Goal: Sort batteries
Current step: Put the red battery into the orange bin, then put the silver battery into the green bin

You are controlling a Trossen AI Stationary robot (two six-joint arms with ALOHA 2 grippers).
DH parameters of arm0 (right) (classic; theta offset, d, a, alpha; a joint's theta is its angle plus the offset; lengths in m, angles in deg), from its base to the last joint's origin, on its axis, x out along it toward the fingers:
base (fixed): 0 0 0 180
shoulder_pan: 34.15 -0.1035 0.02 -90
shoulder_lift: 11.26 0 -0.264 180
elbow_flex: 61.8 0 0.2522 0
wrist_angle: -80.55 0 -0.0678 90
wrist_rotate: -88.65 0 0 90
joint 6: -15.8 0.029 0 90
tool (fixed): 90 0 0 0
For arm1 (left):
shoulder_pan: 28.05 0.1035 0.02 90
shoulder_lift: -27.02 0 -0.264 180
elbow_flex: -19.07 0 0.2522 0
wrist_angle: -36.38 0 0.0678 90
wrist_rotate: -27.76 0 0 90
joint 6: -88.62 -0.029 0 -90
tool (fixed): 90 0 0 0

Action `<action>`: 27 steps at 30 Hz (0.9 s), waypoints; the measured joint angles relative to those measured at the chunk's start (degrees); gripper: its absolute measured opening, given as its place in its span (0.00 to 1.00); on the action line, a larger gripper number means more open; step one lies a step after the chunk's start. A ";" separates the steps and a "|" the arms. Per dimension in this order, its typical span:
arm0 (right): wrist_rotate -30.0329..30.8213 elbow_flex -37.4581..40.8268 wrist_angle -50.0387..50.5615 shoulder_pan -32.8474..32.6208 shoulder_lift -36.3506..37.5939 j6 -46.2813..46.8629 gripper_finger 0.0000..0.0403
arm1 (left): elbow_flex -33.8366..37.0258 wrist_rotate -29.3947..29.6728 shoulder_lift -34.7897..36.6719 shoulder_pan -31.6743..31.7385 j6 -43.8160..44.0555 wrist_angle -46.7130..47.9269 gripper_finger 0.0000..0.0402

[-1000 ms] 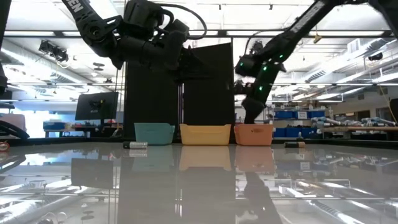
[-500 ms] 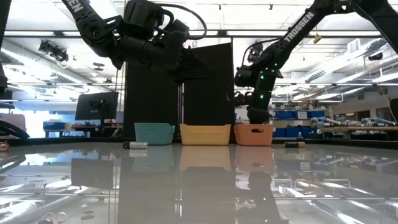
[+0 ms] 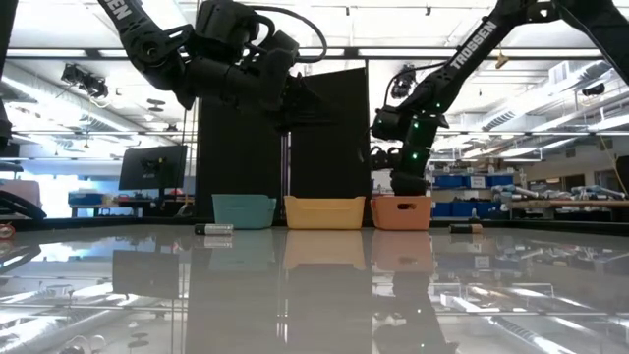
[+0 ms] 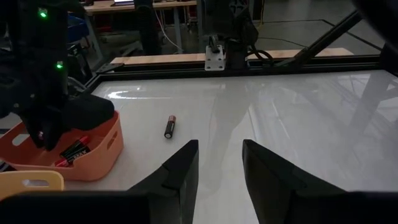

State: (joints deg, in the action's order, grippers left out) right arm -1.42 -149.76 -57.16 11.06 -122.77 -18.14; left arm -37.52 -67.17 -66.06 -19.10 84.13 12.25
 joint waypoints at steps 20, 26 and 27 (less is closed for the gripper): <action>-1.92 1.73 -3.49 0.26 0.00 -0.10 0.19 | 0.00 0.58 0.00 0.00 0.00 0.06 0.33; -1.93 1.73 -4.11 0.26 0.00 0.72 0.23 | 0.00 0.55 0.00 0.00 0.02 0.15 0.33; -1.92 1.73 -4.18 0.26 0.00 0.72 0.24 | 0.00 0.55 0.00 0.00 0.00 0.15 0.33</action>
State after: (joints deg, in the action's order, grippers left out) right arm -3.35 -148.03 -61.35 11.33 -122.77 -17.41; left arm -37.52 -66.62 -66.06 -19.10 84.13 12.41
